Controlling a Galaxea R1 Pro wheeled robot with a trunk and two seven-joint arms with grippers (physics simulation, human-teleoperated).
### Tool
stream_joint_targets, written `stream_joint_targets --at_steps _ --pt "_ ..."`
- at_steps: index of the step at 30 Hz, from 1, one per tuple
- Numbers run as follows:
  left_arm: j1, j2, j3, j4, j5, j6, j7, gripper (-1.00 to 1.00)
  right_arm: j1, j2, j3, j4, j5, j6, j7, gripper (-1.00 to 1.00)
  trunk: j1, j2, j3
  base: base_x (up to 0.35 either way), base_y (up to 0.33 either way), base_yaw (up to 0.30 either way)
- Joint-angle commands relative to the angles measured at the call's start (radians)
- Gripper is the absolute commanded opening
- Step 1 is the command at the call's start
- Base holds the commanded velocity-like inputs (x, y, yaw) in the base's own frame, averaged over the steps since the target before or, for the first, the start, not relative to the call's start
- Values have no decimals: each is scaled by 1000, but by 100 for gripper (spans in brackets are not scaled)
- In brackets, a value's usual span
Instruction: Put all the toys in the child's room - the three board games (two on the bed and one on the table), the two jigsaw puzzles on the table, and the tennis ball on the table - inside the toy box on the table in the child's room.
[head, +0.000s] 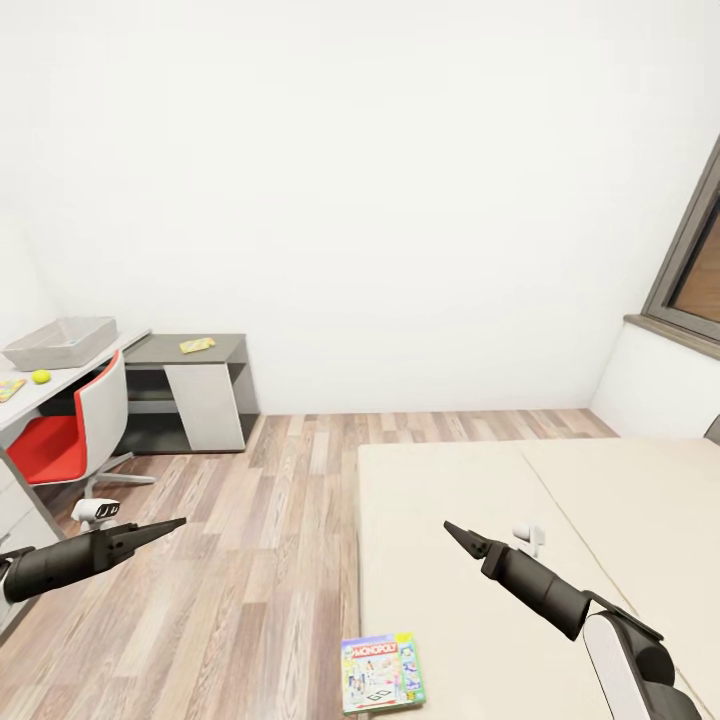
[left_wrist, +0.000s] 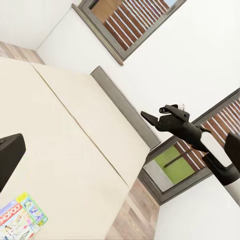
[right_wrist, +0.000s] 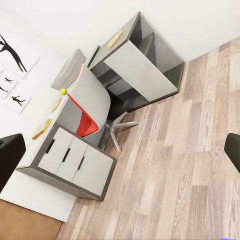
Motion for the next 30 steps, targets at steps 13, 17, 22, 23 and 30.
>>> stream_joint_targets --at_steps 13,17,22,23,30 --pt "-1 1 0 0 0 11 -4 100 -1 0 -1 1 -5 7 1 100 1 -2 -2 0 211 0" --pt "-1 1 0 0 0 11 -4 100 -1 0 -1 1 -5 7 1 100 1 -2 -2 0 247 0" --pt "-1 1 0 0 0 11 -4 100 -1 0 -1 2 -4 7 1 100 1 -2 -2 0 249 0" --pt "-1 1 0 0 0 11 -4 100 -1 0 -1 2 -4 7 1 100 1 -2 -2 0 249 0" --pt "-1 0 0 0 0 11 -4 100 -1 0 -2 9 -4 7 1 100 1 -2 -2 0 247 0"
